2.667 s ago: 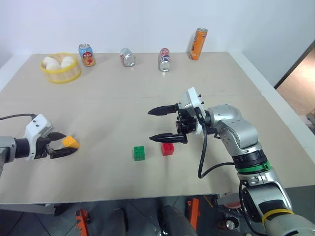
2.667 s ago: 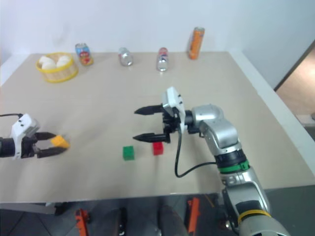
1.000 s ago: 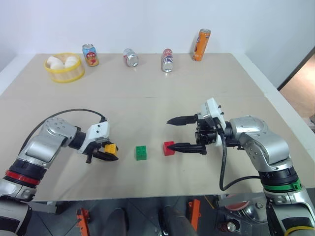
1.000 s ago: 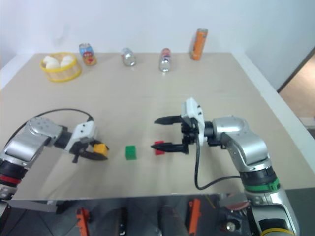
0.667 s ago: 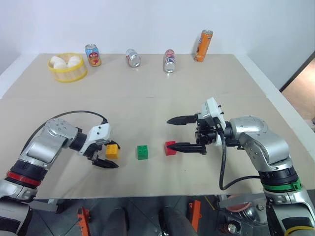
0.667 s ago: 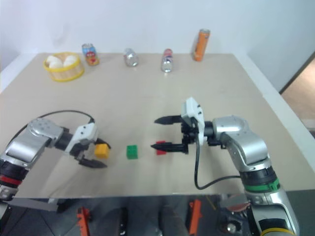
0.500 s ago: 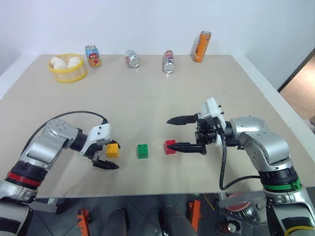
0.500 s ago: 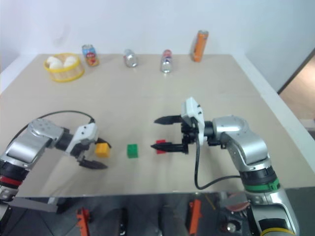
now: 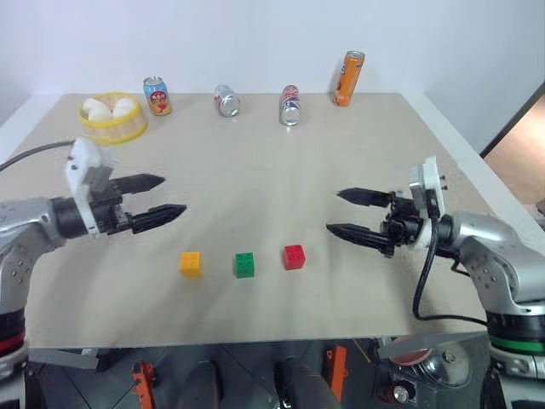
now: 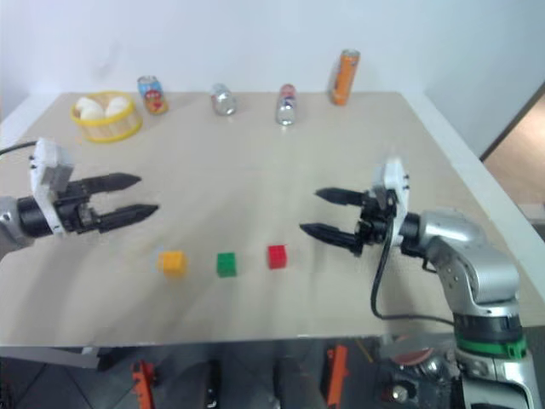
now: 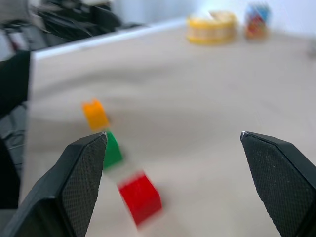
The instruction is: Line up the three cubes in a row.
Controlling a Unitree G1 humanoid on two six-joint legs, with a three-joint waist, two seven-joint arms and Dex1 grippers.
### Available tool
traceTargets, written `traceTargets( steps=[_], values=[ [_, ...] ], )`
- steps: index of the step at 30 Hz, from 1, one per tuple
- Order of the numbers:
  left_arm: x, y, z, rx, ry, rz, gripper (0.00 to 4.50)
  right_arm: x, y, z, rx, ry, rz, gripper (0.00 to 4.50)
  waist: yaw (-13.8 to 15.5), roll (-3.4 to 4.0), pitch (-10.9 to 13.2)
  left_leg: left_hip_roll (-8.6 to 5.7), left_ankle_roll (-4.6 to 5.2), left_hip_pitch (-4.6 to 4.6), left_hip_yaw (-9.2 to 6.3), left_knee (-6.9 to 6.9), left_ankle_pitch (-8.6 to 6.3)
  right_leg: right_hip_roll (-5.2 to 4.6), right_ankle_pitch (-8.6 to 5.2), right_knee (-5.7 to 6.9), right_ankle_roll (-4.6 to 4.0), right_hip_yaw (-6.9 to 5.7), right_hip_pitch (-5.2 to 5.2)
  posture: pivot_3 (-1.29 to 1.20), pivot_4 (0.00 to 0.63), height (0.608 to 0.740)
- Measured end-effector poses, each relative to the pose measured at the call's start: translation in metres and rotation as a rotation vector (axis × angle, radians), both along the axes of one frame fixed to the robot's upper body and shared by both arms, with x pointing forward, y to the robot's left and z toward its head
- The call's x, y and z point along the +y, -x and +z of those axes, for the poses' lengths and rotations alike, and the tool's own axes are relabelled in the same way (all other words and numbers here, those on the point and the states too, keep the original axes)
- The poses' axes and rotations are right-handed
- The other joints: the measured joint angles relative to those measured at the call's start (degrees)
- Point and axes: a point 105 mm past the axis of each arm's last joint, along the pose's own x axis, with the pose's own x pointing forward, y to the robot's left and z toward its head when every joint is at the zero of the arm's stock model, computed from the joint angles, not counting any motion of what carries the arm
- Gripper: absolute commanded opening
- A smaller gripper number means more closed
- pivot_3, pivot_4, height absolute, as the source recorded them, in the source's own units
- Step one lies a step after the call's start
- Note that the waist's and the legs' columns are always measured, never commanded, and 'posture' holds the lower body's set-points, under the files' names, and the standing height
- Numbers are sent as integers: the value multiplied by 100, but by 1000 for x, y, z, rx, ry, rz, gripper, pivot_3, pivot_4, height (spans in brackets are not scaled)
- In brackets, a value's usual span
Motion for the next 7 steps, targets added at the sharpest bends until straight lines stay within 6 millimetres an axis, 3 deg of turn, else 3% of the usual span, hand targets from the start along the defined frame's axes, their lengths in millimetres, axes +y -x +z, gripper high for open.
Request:
traceTargets(
  steps=[3, 7],
  values=[
    [25, 10, -21, 44, 30, 155, 4443, -14, 1, -12, 37, 0, -80, 4500, 1, 0, 0, -1, -2, -2, 3, 3, 1, -2, 2, 0, 2, 3, -3, 0, 150, 740],
    [36, 24, -23, 31, 30, 229, 4443, -24, 0, -11, 30, -1, -138, 4500, 6, -5, 0, -4, -4, -1, 4, 26, 3, -8, -7, 0, -22, 3, 6, 0, 150, 740]
  ],
)
